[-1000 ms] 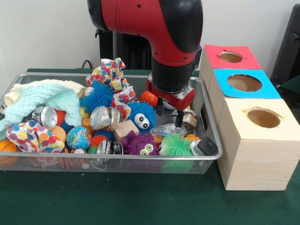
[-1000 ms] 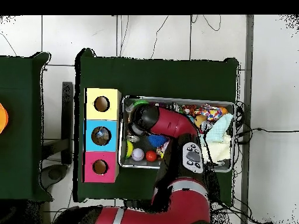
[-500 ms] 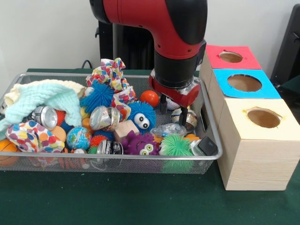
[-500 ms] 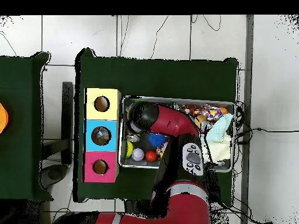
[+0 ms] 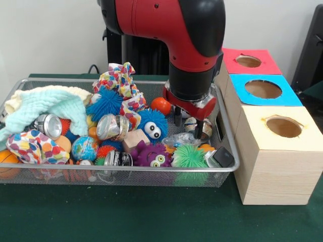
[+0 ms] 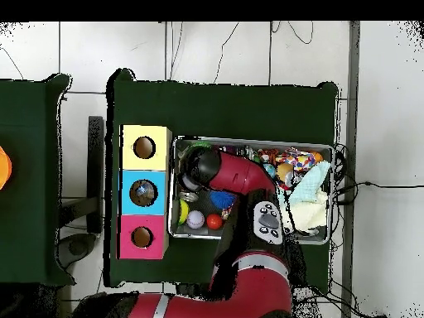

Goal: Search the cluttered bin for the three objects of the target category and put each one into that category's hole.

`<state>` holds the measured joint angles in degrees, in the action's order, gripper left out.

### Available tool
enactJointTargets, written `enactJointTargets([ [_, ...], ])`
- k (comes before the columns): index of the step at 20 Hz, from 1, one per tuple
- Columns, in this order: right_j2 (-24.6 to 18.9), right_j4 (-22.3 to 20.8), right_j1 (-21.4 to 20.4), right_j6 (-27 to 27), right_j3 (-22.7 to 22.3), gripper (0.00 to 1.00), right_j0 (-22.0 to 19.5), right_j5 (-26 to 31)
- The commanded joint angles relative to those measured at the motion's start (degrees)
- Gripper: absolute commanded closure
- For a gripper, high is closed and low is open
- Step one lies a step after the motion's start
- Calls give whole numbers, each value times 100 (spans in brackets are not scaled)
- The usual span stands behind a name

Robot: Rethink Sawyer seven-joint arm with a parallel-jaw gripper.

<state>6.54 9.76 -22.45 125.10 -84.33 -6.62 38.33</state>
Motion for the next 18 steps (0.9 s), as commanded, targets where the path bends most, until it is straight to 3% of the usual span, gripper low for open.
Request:
enactJointTargets([
  [1,-451,152,411,778,29,0,-35,-621],
  [18,-461,164,366,735,-63,0,-52,-731],
])
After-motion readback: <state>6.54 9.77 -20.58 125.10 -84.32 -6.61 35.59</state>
